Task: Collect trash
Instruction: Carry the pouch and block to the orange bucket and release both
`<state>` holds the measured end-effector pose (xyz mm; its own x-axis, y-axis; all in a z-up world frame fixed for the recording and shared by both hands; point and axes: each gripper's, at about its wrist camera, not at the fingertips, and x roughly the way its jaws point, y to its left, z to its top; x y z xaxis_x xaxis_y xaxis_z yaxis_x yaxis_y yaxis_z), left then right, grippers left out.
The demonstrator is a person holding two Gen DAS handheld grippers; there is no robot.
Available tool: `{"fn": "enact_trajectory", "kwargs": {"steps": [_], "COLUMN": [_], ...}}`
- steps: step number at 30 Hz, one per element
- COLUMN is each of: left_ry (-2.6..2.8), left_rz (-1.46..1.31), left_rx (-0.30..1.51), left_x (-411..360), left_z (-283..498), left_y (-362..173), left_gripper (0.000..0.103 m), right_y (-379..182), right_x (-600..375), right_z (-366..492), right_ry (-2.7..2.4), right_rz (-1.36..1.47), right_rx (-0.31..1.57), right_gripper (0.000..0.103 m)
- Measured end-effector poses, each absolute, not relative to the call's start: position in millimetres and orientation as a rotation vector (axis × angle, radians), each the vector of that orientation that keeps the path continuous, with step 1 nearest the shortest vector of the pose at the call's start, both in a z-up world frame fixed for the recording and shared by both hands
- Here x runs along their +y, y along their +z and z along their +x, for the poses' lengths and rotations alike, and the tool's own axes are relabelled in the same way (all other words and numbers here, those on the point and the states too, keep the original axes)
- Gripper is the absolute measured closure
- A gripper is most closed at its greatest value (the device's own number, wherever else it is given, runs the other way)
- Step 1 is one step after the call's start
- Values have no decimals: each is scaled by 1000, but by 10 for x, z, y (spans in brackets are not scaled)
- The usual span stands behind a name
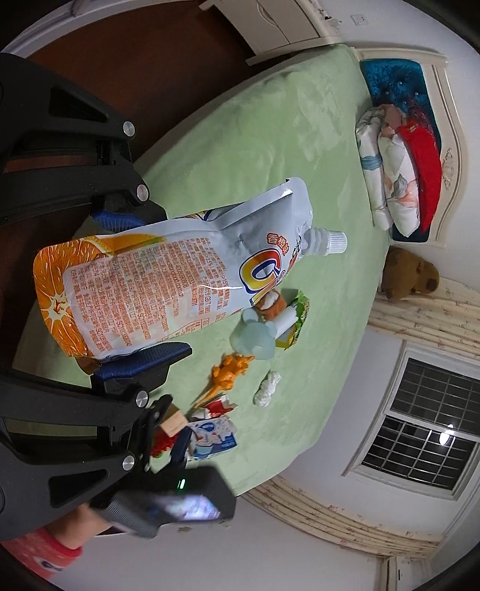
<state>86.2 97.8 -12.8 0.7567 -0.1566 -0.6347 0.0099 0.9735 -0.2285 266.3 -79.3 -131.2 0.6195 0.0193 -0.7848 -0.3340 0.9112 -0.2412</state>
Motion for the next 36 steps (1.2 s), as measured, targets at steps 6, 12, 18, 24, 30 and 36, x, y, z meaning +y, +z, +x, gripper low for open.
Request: {"fn": "enact_trajectory", "kwargs": {"steps": [6,12,18,24,30,36], "left_ry": [-100,-114,-129,-143,-167,-191], "left_rz": [-202,-188,-164,-134,-91,-27], "left_rx": [702,698,686,672,663,687], "left_x": [926,871,849,811,678,508], "left_z": [720,666,574,434,153,-134], "left_y": [-143,-126,-73,-16,-12,-130], "left_gripper": [51,51,51,51,51,51], "right_y": [-1264,-969,-597,-294,-101,-151], "right_x": [-846,-879,-912,-988,-1137,-1278], "right_z": [2506,2247,1894,1435,957,541], "right_ry": [188,189,212,240,282,316], "right_rz": [-360,-343,-321,-306,-260,-218], "right_rx": [860,776,686,600,545,559], "right_gripper": [68,68,68,68,68,68]}}
